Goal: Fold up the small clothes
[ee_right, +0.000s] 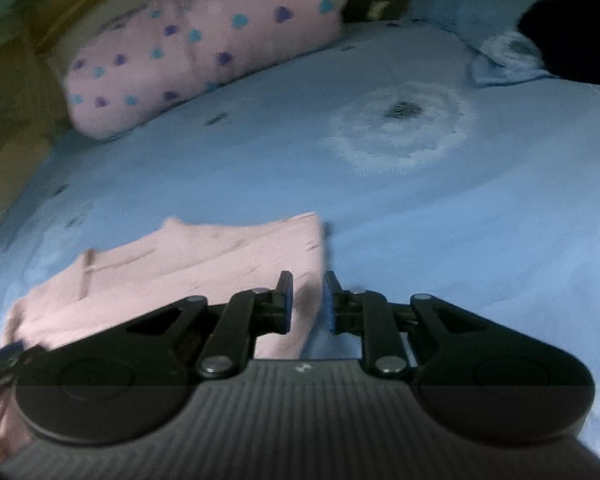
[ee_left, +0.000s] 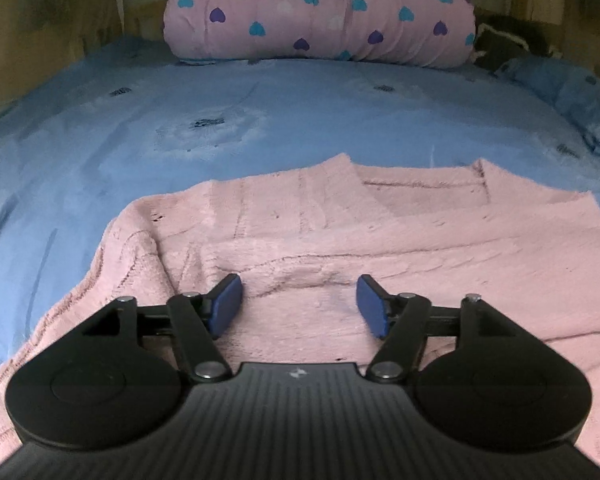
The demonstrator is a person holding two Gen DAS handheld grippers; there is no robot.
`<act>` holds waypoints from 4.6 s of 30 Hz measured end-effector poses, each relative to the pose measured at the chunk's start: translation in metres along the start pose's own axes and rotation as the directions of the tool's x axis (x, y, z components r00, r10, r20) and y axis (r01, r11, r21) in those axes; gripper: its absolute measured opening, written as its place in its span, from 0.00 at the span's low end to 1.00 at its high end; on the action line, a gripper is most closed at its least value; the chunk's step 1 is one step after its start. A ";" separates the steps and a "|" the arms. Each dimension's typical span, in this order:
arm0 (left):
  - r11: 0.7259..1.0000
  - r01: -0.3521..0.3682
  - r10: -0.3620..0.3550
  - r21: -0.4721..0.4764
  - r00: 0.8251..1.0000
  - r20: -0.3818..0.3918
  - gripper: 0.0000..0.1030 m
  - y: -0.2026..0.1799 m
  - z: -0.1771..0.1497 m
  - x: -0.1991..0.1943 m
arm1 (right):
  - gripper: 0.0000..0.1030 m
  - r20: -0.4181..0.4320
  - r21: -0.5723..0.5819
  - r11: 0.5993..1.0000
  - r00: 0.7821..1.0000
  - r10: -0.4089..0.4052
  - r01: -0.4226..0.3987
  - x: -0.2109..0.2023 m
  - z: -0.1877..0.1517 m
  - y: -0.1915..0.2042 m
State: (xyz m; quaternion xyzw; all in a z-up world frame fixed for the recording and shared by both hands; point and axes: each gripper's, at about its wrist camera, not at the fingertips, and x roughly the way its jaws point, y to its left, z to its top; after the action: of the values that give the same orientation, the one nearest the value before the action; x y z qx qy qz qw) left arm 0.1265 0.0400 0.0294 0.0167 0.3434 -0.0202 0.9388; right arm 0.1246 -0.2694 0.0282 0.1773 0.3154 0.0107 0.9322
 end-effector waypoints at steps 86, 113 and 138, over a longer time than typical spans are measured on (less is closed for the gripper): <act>0.939 -0.214 0.145 -0.269 0.956 -0.256 0.63 0.198 -0.080 -0.128 | 0.58 0.102 -0.242 0.970 0.994 0.048 -0.022 -0.072 -0.092 0.042; 0.887 0.214 -0.198 -0.409 0.977 0.082 0.13 0.127 0.022 -0.219 | 0.58 0.147 -0.244 0.968 0.985 0.093 -0.055 -0.081 -0.090 0.042; 0.944 0.268 -0.302 -0.190 0.937 -0.177 0.19 -0.063 0.076 -0.034 | 0.58 0.143 -0.289 0.957 0.987 0.072 -0.028 -0.078 -0.089 0.044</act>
State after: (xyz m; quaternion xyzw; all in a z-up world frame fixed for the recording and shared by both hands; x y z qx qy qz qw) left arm 0.1461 -0.0253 0.1079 -0.1084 0.4370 -0.1264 0.8839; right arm 0.0134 -0.2092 0.0225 0.0488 0.2341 0.0665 0.9687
